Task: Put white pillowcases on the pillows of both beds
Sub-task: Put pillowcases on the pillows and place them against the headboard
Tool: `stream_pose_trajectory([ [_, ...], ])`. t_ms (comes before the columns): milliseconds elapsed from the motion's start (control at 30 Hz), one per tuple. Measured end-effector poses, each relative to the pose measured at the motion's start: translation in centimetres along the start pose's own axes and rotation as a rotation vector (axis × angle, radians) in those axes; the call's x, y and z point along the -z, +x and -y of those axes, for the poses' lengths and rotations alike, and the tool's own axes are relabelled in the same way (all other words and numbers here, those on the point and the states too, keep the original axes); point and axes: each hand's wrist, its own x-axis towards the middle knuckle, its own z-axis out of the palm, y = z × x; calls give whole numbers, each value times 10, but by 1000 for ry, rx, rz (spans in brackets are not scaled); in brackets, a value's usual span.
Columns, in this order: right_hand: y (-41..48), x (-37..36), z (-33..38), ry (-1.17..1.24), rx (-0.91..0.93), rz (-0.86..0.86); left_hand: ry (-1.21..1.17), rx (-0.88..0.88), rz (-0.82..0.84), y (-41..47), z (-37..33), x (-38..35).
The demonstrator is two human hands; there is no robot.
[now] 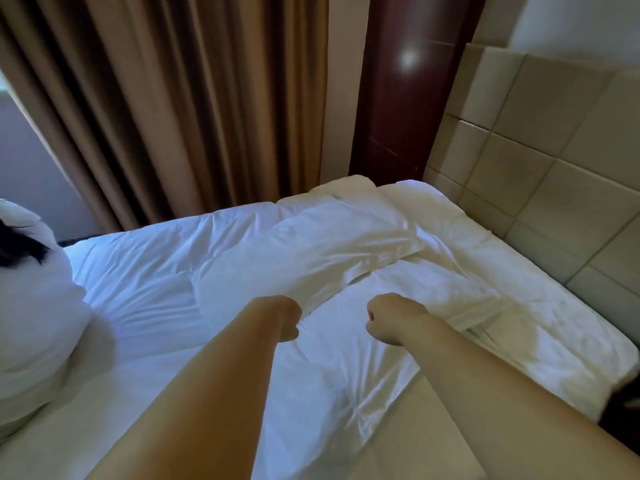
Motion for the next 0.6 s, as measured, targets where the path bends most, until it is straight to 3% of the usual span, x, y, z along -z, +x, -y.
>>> stream_pose_trajectory([
  [300,14,21,-61,91,-162,-58,104,-66,-54,32,-12,61],
  [600,38,7,-170,232,-293,-65,209,-193,-51,96,-92,110],
])
